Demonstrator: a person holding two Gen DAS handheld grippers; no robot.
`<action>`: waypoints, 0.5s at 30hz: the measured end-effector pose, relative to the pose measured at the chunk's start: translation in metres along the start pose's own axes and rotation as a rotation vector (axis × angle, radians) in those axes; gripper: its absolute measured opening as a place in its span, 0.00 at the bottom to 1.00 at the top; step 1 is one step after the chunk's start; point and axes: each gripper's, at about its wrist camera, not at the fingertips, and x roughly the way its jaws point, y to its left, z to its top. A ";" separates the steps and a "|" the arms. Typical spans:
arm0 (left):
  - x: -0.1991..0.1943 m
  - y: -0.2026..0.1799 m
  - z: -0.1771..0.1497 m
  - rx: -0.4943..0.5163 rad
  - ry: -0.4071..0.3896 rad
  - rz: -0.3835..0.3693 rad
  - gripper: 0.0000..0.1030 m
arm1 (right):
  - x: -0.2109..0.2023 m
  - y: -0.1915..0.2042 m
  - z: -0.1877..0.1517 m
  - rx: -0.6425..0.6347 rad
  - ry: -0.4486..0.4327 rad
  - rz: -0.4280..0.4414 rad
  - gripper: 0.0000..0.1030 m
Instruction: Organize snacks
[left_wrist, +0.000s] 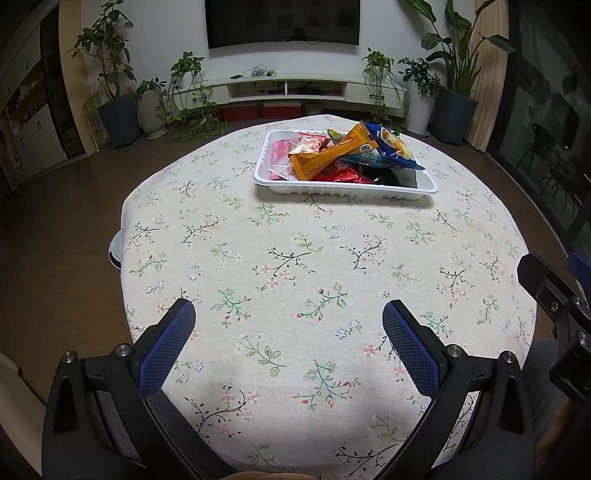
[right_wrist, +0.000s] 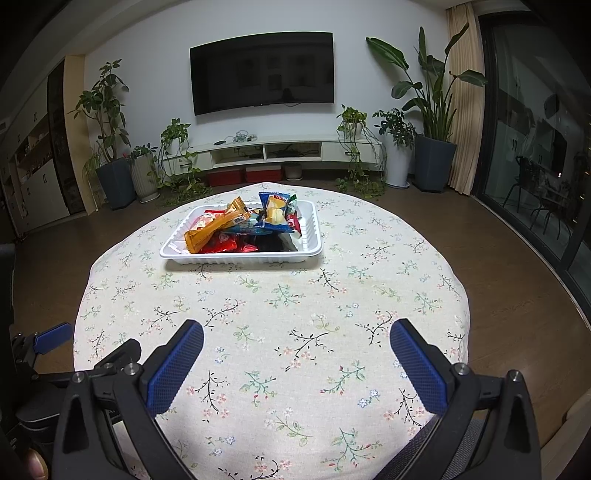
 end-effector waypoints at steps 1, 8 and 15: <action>0.000 0.000 0.000 0.000 0.000 0.000 1.00 | 0.000 0.000 0.000 0.000 -0.001 0.000 1.00; 0.001 0.001 0.000 -0.001 0.000 0.001 1.00 | 0.000 0.000 0.000 -0.001 0.001 0.000 1.00; 0.001 0.001 0.000 -0.001 0.001 0.001 1.00 | 0.000 -0.001 -0.003 -0.001 0.003 0.000 1.00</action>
